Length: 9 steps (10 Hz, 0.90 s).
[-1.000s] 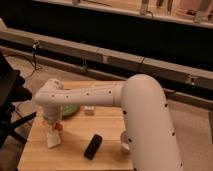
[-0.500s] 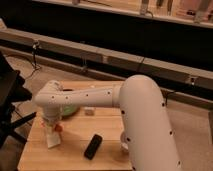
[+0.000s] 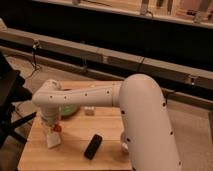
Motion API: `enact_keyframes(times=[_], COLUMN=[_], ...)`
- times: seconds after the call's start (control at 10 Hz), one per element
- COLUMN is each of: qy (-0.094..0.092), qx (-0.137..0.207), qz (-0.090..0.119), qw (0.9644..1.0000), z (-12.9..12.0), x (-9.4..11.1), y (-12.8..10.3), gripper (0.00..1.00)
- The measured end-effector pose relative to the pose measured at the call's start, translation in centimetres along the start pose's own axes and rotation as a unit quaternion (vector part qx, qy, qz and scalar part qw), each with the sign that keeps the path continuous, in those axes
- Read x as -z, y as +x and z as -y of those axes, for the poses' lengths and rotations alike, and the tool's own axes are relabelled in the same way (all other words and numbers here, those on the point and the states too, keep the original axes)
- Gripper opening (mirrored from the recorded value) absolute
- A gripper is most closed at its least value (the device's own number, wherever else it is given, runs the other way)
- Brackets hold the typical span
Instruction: Place the pepper on the white sponge
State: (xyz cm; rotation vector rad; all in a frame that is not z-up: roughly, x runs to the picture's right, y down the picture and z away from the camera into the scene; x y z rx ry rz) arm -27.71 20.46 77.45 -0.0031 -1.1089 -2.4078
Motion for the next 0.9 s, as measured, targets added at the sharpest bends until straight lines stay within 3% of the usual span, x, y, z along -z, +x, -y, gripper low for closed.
enact_keyframes(times=[0.2,0.6,0.9], qy=[0.013,0.034,0.020], qx=[-0.001,-0.015,-0.022], qz=[-0.001,0.002,0.000], qw=[0.9999,0.9993,0.9996], z=[0.5,0.8,1.2], x=[-0.8,-2.1,-1.4], y=[0.1,-0.7,-0.9], gripper=[0.78,0.80,0.80])
